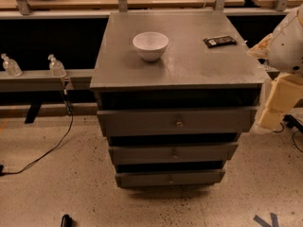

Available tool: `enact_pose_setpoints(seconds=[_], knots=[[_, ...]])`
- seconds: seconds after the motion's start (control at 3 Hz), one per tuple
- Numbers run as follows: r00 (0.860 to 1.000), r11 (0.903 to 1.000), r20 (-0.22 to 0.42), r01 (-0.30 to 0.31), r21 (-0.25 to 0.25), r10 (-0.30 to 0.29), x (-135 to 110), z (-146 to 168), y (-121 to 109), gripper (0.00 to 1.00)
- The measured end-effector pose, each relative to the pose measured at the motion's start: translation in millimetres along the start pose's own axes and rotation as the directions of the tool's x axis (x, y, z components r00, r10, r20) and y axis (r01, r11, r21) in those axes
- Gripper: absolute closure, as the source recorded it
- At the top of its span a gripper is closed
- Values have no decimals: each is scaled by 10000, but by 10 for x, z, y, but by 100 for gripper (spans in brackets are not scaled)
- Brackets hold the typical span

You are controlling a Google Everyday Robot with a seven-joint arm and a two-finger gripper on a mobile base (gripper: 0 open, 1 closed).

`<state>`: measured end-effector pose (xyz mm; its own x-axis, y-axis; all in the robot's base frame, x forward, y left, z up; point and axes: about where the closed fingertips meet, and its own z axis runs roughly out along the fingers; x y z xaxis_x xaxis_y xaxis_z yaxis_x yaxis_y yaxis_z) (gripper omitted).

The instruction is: Open middle drawer

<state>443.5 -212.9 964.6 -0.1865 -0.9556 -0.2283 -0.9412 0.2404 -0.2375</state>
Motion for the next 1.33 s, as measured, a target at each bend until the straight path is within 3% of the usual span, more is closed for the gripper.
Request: enact_pose_setpoints(seconds=[0.33,0.67,1.0,1.33], knots=[[9949,9975,786,659,-273,-636,-107,380,95,0],[9853,9943,1389,1037,-227,-996,-425,1149,407,0],[9908,9939,850,1076,-230,-1053,-626,1754,635,0],[9949,9968,697,751,-267,-730,-565,1823,686,0]])
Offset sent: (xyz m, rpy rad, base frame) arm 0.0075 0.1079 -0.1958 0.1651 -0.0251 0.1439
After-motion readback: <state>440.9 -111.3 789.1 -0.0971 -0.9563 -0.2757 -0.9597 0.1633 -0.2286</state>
